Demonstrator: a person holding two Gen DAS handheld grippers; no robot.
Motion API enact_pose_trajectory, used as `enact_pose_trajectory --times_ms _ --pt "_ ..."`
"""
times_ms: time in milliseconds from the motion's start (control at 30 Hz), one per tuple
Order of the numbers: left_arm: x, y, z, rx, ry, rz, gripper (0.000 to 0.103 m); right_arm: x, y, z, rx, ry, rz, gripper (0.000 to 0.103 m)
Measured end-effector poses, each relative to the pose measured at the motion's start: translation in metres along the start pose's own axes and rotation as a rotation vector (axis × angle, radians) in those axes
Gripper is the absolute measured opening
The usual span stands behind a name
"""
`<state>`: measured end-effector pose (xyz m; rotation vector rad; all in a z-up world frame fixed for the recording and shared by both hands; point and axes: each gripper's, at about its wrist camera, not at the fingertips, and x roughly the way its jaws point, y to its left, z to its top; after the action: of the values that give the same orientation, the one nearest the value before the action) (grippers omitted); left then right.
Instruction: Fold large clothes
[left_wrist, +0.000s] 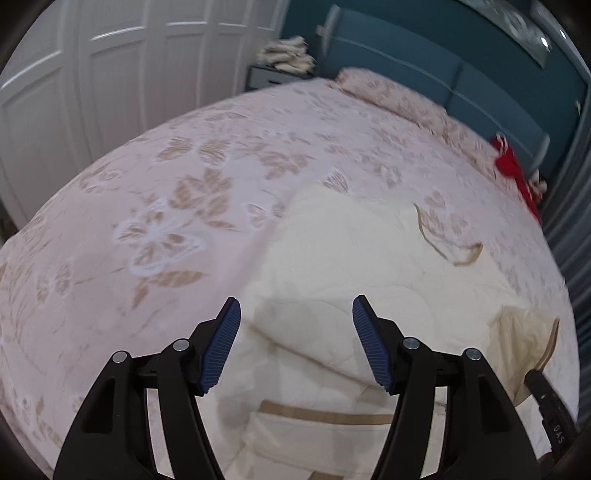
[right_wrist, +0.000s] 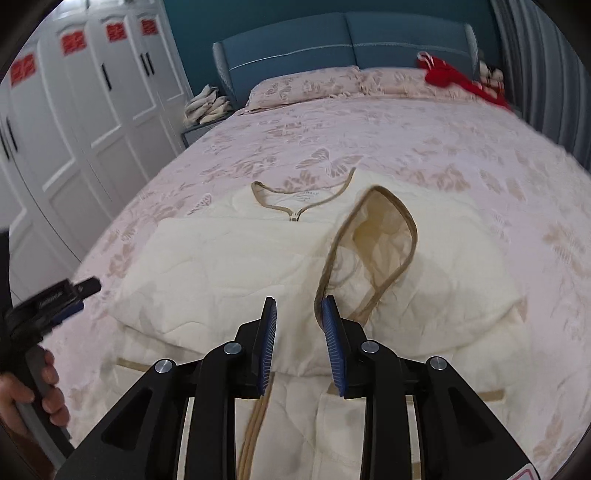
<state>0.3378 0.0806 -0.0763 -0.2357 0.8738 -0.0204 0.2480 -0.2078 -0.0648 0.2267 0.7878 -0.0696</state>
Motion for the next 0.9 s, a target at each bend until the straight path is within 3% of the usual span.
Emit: enact_pose_trajectory --times_ms 67,200,233,367,400,433,467,533,633,667,700,733,767,867,900 --pt "0.016 -0.007 -0.002 0.013 0.05 -0.006 0.061 0.0 -0.008 0.001 0.012 0.003 -0.022 0.029" --pt "0.038 0.0 -0.011 -0.024 0.112 -0.006 0.061 0.01 -0.057 -0.001 0.099 0.047 -0.124 0.047" --pt "0.041 0.004 -0.014 -0.04 0.119 -0.005 0.061 0.015 -0.071 -0.002 0.126 0.069 -0.142 0.048" --pt "0.055 0.019 -0.019 -0.1 0.158 0.008 0.061 0.043 -0.104 -0.007 0.245 0.168 -0.081 0.047" --pt "0.058 0.022 -0.019 -0.11 0.161 0.016 0.061 0.051 -0.108 -0.005 0.27 0.193 -0.056 0.035" --pt "0.06 0.023 -0.019 -0.113 0.159 0.021 0.061 0.054 -0.107 -0.003 0.27 0.203 -0.045 0.013" --pt "0.061 0.024 -0.018 -0.112 0.155 0.03 0.062 0.056 -0.1 0.006 0.242 0.206 -0.03 0.006" --pt "0.061 0.026 -0.017 -0.111 0.146 0.049 0.062 0.03 -0.075 0.037 0.191 0.107 0.076 0.006" --pt "0.06 0.031 -0.018 -0.125 0.137 0.061 0.062 -0.039 -0.039 0.082 0.115 -0.119 0.275 0.005" --pt "0.06 0.033 -0.019 -0.13 0.133 0.068 0.062 -0.074 -0.029 0.094 0.069 -0.244 0.376 0.005" --pt "0.06 0.034 -0.02 -0.139 0.126 0.07 0.063 -0.087 -0.028 0.095 0.048 -0.302 0.419 0.004" --pt "0.058 0.037 -0.021 -0.157 0.112 0.064 0.063 -0.083 -0.034 0.09 0.043 -0.306 0.394 0.004" --pt "0.058 0.039 -0.022 -0.164 0.115 0.08 0.062 -0.065 -0.041 0.085 0.047 -0.257 0.329 0.004" --pt "0.066 0.042 -0.026 -0.182 0.151 0.077 0.062 0.032 -0.089 0.038 0.117 0.066 0.042 0.004" --pt "0.067 0.043 -0.028 -0.181 0.154 0.07 0.063 0.046 -0.101 0.023 0.131 0.116 0.008 0.004"
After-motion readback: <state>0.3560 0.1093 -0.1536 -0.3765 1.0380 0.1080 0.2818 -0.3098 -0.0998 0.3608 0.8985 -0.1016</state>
